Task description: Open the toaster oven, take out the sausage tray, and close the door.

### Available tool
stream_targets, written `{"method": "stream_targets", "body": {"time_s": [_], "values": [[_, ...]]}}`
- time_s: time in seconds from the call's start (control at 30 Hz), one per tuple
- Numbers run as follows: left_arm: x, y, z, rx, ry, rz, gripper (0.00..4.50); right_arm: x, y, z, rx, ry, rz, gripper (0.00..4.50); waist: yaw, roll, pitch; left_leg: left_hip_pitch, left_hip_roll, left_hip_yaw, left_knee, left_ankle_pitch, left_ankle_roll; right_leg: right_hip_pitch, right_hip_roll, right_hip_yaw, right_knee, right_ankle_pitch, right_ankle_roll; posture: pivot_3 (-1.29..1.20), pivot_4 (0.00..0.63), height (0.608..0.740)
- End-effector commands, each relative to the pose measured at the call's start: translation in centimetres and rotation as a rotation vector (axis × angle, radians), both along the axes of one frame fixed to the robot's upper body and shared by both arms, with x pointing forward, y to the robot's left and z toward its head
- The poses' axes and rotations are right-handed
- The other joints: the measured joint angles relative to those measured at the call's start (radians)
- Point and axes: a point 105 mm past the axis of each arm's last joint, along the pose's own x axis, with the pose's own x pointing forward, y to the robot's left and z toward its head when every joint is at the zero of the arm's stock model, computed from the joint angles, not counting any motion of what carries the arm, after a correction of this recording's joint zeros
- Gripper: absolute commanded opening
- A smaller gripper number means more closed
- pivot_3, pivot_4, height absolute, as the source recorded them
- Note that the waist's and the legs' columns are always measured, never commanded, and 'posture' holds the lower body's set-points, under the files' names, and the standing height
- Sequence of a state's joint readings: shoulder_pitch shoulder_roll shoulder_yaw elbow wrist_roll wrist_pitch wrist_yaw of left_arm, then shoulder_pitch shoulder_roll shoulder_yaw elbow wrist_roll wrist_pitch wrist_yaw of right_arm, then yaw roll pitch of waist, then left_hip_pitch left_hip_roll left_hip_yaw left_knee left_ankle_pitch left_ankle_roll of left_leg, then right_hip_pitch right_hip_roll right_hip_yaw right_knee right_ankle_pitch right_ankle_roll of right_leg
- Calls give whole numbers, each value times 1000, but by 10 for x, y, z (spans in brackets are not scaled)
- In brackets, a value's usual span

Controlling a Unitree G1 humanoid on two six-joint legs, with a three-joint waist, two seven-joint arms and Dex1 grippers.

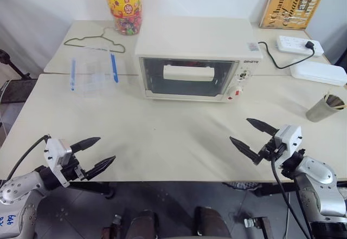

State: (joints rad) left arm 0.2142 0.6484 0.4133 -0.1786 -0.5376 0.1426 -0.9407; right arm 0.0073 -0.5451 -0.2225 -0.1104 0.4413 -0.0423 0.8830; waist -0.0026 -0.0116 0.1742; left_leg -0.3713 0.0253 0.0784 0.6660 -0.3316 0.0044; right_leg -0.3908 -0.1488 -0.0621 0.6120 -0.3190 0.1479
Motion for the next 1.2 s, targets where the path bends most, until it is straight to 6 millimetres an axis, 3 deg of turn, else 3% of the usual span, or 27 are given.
{"method": "stream_targets", "body": {"time_s": [0.03, 0.17, 0.23, 0.33, 0.5, 0.77, 1.0, 1.2], "values": [[3, -4, 8, 8, -36, -10, 4458, 1, 4, 10, 24, -19, 27, 4500, 0, 0, 0, 0, 0, 0, 0, 0, 0, 0, 0, 0, 0, 0, 0, 0, 150, 740], [8, -9, 27, -157, -12, -76, 4458, 9, 22, 31, 118, 13, 112, 4500, -1, 0, 0, 0, 0, 0, 1, 0, 0, 0, 0, 0, 1, 0, 0, 0, 150, 740], [17, -7, 52, -278, -43, -107, 4458, 14, 37, 44, 161, 27, 171, 4500, -2, 0, 0, 0, 1, 0, 2, 0, 0, 0, 0, 0, 2, 0, -1, 0, 150, 740], [34, -6, 84, -303, -154, -96, 4458, 25, 53, 59, 177, 51, 225, 4500, -1, 0, 0, 0, 1, 0, 2, 0, 0, -1, 0, -1, 4, 0, -1, 0, 150, 740], [38, -30, 102, -305, -160, -208, 4458, 49, 69, 76, 172, 44, 247, 4500, -2, 0, 0, 0, 1, 2, 2, -1, 0, -2, 0, -6, 4, 1, -1, 0, 150, 740], [37, -52, 93, -330, -117, -261, 4458, 75, 90, 100, 181, -17, 299, 4500, -9, 0, 0, -1, 2, 11, 4, -2, 0, -3, 0, -9, 5, 1, -1, 0, 150, 740], [31, -50, 77, -329, -63, -243, 4458, 69, 108, 112, 195, -89, 383, 4500, -26, 0, 0, -1, 3, 12, 3, -2, 0, -4, 0, -10, 5, 1, -1, 0, 150, 740], [31, -47, 77, -358, -50, -217, 4458, 45, 119, 101, 110, -61, 523, 4500, -32, 0, 0, 0, 4, 12, 2, -2, -1, -6, 0, -10, 5, 1, -1, 0, 150, 740]]}}
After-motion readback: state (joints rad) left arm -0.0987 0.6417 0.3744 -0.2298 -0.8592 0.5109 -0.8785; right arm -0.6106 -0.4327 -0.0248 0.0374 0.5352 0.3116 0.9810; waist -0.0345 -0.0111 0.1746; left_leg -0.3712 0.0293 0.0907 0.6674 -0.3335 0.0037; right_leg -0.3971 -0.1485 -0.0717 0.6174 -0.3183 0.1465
